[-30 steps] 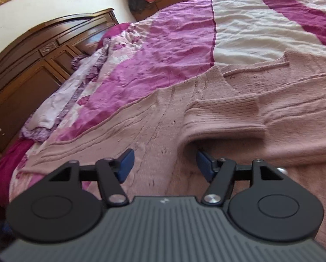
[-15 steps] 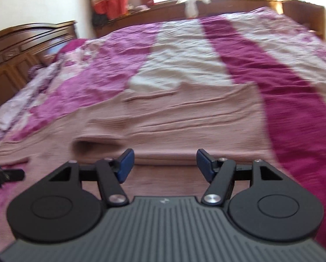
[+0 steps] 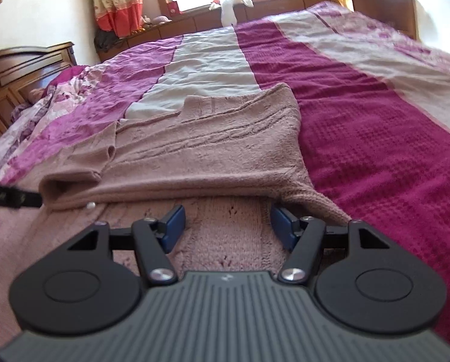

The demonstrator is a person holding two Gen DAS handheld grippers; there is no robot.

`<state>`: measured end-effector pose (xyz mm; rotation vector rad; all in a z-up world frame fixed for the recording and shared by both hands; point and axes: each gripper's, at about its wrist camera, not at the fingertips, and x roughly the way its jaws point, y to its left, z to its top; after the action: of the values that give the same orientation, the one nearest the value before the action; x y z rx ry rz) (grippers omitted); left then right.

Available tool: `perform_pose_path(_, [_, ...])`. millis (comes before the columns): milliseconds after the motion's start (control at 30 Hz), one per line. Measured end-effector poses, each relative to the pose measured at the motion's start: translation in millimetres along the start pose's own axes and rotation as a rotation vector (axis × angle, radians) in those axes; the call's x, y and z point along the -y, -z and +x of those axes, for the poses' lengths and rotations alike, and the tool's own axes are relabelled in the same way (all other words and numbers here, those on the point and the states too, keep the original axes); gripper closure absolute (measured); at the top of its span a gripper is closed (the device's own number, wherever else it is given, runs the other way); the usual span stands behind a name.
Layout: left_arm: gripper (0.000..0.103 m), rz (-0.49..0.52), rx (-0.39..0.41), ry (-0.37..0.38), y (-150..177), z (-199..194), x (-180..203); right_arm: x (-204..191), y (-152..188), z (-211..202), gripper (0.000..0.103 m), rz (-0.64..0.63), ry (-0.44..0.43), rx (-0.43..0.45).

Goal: Fold small clothes
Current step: 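Open the right gripper and release the folded sleeve, then grasp the other sleeve cuff with the left gripper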

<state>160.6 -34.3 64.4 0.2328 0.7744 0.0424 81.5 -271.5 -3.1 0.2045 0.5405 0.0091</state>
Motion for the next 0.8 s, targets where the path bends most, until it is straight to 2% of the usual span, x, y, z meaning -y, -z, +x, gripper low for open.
perform_pose_path(300, [0.001,0.206,0.135,-0.004,-7.1,11.8,48.4,-0.1,4.9,-0.9,0.031,-0.022,-0.011,0.026])
perform_pose_path(400, [0.01,0.252,0.169,0.002,-9.1,19.0,60.6,-0.2,6.1,-1.5,0.031,-0.024,-0.011,0.029])
perform_pose_path(467, [0.023,0.276,0.187,0.017,-9.6,22.6,65.2,-0.9,6.2,-1.3,0.031,-0.026,-0.011,0.031])
perform_pose_path(533, [0.06,0.281,0.188,0.053,-10.9,25.9,66.0,-0.9,6.4,-1.3,0.03,-0.026,-0.01,0.03])
perform_pose_path(600, [0.082,0.248,0.17,0.095,-13.2,26.9,62.3,-1.4,6.7,-1.2,0.029,-0.03,-0.01,0.031])
perform_pose_path(633, [0.089,0.225,0.167,0.106,-14.0,26.6,58.9,-1.8,6.8,-1.0,0.029,-0.032,-0.011,0.031])
perform_pose_path(700, [0.092,0.169,0.184,0.093,-15.0,23.0,48.7,-2.1,7.3,-1.4,0.029,-0.034,-0.011,0.032])
perform_pose_path(800, [0.092,0.077,0.205,0.065,-17.6,16.4,25.7,-2.5,7.5,-1.5,0.029,-0.034,-0.01,0.032])
